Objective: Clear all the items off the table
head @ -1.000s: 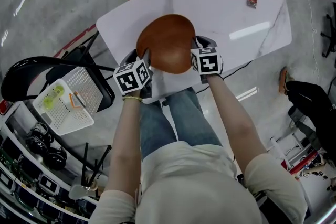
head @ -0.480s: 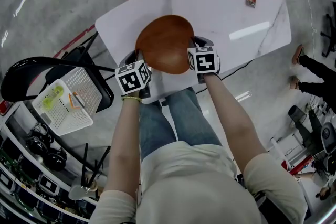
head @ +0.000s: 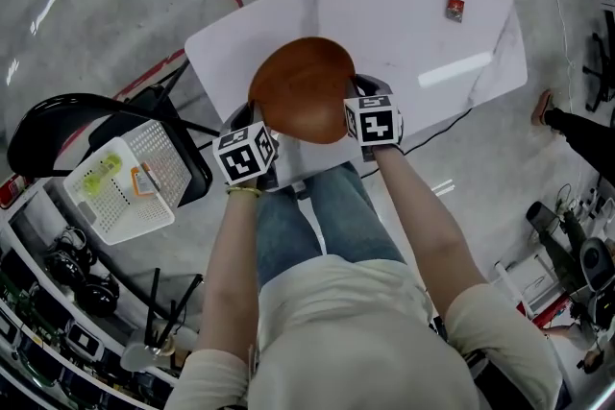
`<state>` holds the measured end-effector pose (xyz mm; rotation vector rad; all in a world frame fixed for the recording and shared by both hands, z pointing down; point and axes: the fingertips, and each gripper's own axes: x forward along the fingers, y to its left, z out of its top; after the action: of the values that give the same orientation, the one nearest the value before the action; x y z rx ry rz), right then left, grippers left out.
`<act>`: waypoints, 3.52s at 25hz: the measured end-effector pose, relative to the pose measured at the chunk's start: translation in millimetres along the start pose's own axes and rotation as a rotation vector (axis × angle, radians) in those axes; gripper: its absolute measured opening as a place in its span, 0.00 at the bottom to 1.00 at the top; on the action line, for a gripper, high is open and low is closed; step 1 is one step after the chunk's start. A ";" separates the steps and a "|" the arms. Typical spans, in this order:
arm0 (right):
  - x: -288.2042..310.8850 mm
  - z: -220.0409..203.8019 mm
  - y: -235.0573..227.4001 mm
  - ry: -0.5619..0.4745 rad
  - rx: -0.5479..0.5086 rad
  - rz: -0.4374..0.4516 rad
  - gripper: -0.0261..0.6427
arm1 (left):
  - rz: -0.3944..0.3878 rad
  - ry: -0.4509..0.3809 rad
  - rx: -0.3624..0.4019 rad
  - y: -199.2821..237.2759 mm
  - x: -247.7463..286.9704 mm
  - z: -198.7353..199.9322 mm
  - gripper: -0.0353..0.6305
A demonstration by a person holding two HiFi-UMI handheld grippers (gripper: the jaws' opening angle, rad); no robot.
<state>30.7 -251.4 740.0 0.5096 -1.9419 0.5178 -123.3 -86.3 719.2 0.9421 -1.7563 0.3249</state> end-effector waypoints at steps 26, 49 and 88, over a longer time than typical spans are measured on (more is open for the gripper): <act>-109.4 42.6 97.6 -0.121 -0.114 0.018 0.07 | 0.001 -0.140 -0.097 48.2 -138.2 9.4 0.08; -164.4 75.4 263.2 -0.179 -0.362 0.154 0.08 | 0.087 -0.271 -0.313 163.1 -274.5 -17.6 0.08; -93.3 65.3 522.5 -0.061 -0.665 0.327 0.08 | 0.251 -0.298 -0.621 382.4 -337.3 -107.3 0.08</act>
<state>-272.9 150.7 561.0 -0.2203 -2.1180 0.0326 -287.7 376.5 545.2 0.3316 -2.0745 -0.2147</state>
